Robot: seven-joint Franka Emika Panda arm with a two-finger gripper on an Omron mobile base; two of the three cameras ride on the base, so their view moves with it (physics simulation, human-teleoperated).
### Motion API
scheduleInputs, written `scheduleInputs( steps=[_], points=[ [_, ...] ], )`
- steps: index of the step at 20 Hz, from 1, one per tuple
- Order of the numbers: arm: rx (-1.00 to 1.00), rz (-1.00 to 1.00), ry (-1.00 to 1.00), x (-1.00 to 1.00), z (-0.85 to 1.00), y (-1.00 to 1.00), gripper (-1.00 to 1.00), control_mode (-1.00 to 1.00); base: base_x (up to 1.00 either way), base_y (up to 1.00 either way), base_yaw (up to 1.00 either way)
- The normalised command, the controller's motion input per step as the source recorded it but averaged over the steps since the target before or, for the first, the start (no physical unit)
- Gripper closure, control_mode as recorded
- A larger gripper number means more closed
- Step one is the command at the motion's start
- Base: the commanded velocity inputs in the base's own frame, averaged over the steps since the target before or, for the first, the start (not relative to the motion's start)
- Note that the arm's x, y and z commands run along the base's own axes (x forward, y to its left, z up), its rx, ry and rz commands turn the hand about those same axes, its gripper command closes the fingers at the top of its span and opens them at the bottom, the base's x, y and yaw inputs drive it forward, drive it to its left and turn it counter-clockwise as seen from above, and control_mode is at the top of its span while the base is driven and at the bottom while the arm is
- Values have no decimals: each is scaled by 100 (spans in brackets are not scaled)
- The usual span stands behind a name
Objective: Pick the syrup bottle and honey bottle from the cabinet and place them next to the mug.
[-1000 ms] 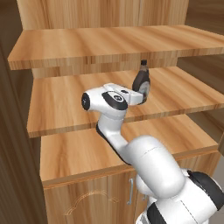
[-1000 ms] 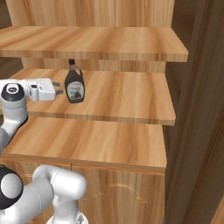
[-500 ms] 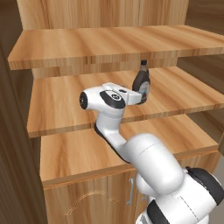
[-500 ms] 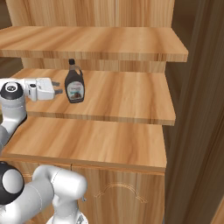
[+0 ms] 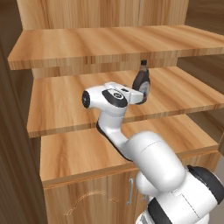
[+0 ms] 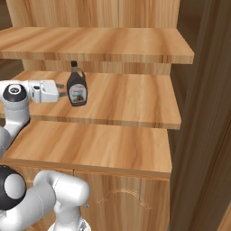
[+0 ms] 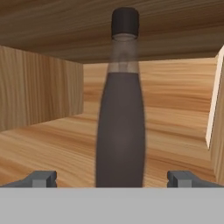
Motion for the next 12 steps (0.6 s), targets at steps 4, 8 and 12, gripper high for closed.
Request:
scheduleInputs(
  steps=[4, 8, 12],
  points=[
    [0, 0, 0, 18, 0, -7, -100, -100, 0, 0, 0],
    [0, 0, 0, 18, 0, 0, -100, -100, 0, 0, 0],
    [0, 0, 0, 16, 0, -1, -100, -100, 0, 0, 0]
  ],
)
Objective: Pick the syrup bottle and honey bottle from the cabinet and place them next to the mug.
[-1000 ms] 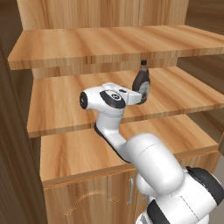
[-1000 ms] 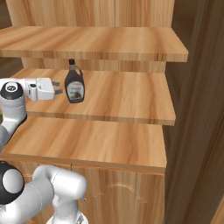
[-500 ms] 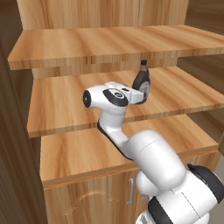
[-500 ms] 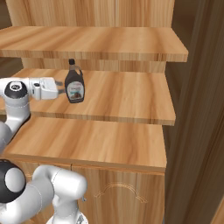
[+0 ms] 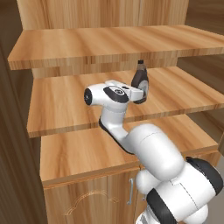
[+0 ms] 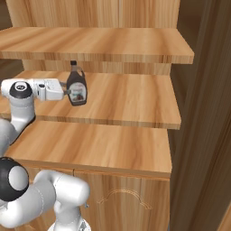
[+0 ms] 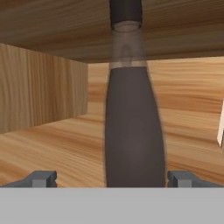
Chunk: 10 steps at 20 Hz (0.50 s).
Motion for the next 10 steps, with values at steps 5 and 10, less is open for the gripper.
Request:
scheduleInputs(
  steps=[5, 10],
  points=[
    [0, 0, 0, 3, 0, -9, -100, -100, 0, 0, 0],
    [0, -1, 0, -1, 0, -16, -100, -100, 0, 0, 0]
  ],
)
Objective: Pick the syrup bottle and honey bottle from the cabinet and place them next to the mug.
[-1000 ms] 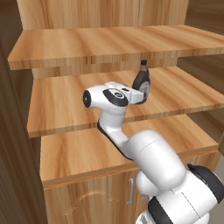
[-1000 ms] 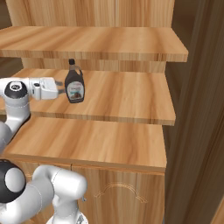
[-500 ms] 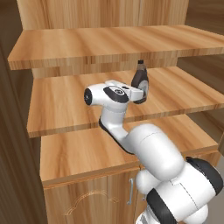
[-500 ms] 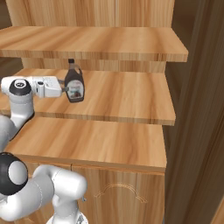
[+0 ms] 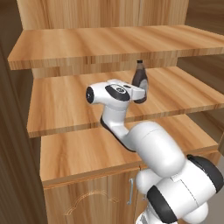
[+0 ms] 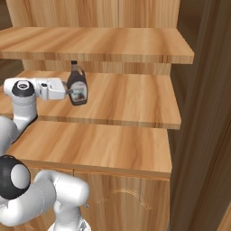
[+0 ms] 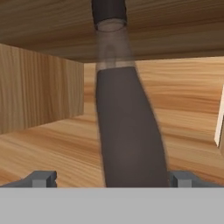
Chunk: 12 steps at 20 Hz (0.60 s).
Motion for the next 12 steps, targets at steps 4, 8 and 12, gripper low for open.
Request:
scheduleInputs(
  steps=[4, 8, 12],
  points=[
    [0, -2, 0, -1, 0, -19, -100, -100, 0, 0, 0],
    [0, 0, 0, 0, 0, -18, -100, -100, 0, 0, 0],
    [0, 0, 0, 0, 0, -17, -100, -100, 0, 0, 0]
  ],
)
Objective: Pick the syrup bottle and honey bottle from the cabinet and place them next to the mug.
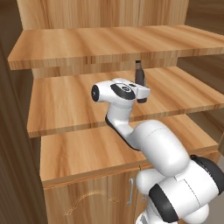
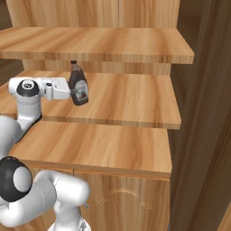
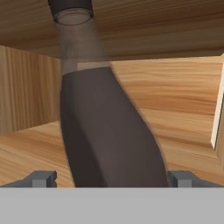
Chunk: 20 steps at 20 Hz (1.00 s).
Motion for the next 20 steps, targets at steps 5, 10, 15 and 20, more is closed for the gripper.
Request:
scheduleInputs(
  steps=[5, 10, 15, 20],
  points=[
    [0, 0, 0, 0, 0, -1, -100, -100, 0, 0, 0],
    [0, 0, 0, 0, 0, 0, -100, -100, 0, 0, 0],
    [0, 0, 0, 0, 0, 0, 100, -100, 0, 0, 0],
    [0, 0, 0, 0, 0, 0, 100, -100, 0, 0, 0]
  ],
)
